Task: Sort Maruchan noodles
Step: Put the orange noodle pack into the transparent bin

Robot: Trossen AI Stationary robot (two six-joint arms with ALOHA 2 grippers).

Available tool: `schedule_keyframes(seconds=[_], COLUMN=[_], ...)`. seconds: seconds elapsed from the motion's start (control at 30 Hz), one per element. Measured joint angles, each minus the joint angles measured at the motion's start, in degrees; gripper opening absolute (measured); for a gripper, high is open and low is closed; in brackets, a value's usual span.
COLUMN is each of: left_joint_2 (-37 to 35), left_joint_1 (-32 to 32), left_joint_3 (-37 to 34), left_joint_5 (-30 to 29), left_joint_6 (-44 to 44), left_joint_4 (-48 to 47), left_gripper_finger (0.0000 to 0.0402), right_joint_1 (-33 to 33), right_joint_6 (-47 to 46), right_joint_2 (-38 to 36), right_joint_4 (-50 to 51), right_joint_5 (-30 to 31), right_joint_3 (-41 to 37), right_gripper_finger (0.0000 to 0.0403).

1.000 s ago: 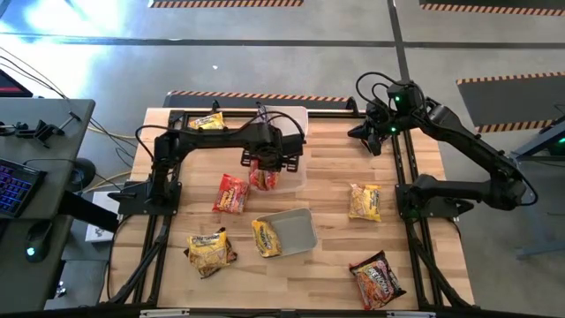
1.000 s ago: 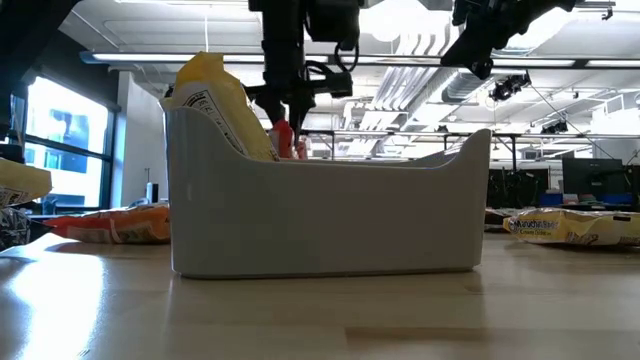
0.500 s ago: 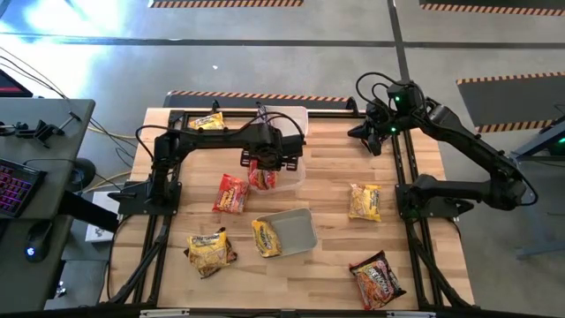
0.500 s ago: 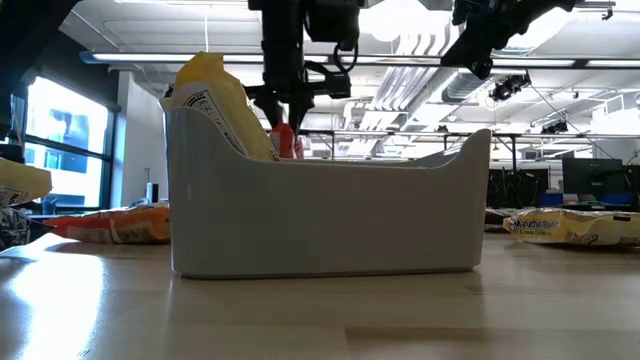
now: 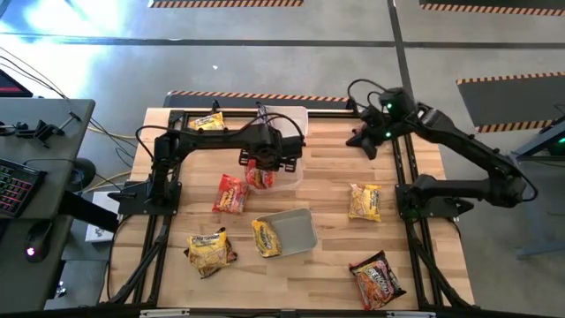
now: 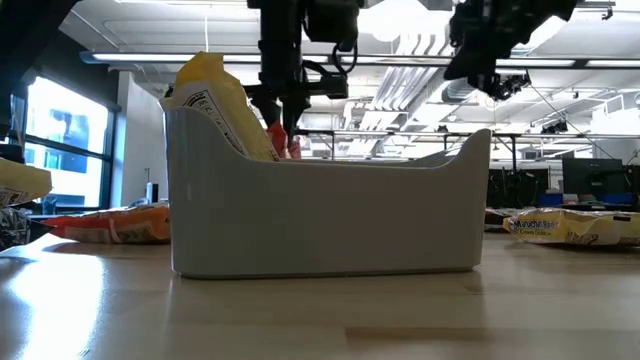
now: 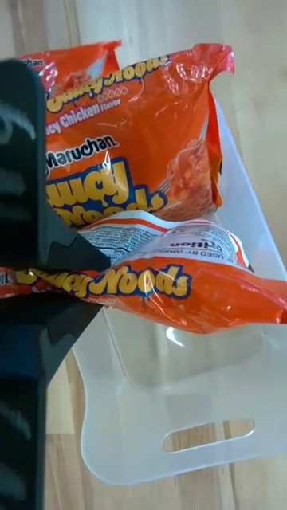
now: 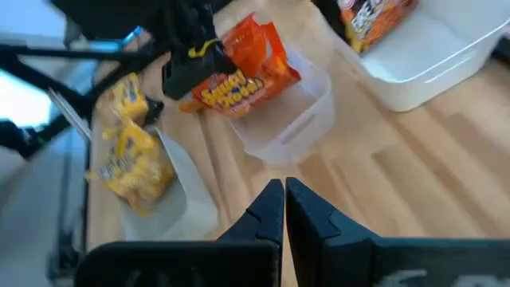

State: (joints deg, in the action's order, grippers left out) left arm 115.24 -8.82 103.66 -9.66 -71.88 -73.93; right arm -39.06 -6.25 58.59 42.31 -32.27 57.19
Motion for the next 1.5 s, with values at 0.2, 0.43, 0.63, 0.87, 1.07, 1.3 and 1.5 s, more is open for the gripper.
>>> schedule_keyframes(seconds=[0.2,0.43,0.63,0.87,1.07,1.3,1.5], left_joint_2=[0.0,0.0,0.0,-0.1,-0.1,-0.1,-0.1], left_joint_1=[1.7,3.7,4.1,4.1,4.4,4.4,4.4], left_joint_3=[0.0,0.0,0.0,0.0,0.0,0.0,0.0], left_joint_5=[-1.2,-1.3,0.1,0.3,0.1,-0.9,-1.8], left_joint_6=[0.5,1.2,-0.5,-2.9,-2.9,0.5,3.1], left_joint_4=[0.0,0.0,-0.6,-4.6,-4.3,-4.3,-4.3], left_gripper_finger=[0.0005,0.0003,0.0002,0.0047,0.0086,0.0095,0.0025], right_joint_1=[8.3,13.5,14.9,14.9,14.9,14.9,14.9], right_joint_6=[-13.6,-17.9,-16.5,-15.6,-14.4,-14.3,-14.3], right_joint_2=[2.9,9.7,13.0,13.0,13.0,13.0,13.0], right_joint_4=[-14.1,-26.1,-26.7,-26.8,-26.8,-26.8,-26.7], right_joint_5=[7.2,13.6,16.4,17.0,17.0,17.0,17.0], right_joint_3=[-7.0,-10.1,-10.1,-10.1,-10.1,-10.1,-10.1], right_gripper_finger=[0.0006,0.0016,0.0016,0.0016,0.0015,0.0015,0.0015])
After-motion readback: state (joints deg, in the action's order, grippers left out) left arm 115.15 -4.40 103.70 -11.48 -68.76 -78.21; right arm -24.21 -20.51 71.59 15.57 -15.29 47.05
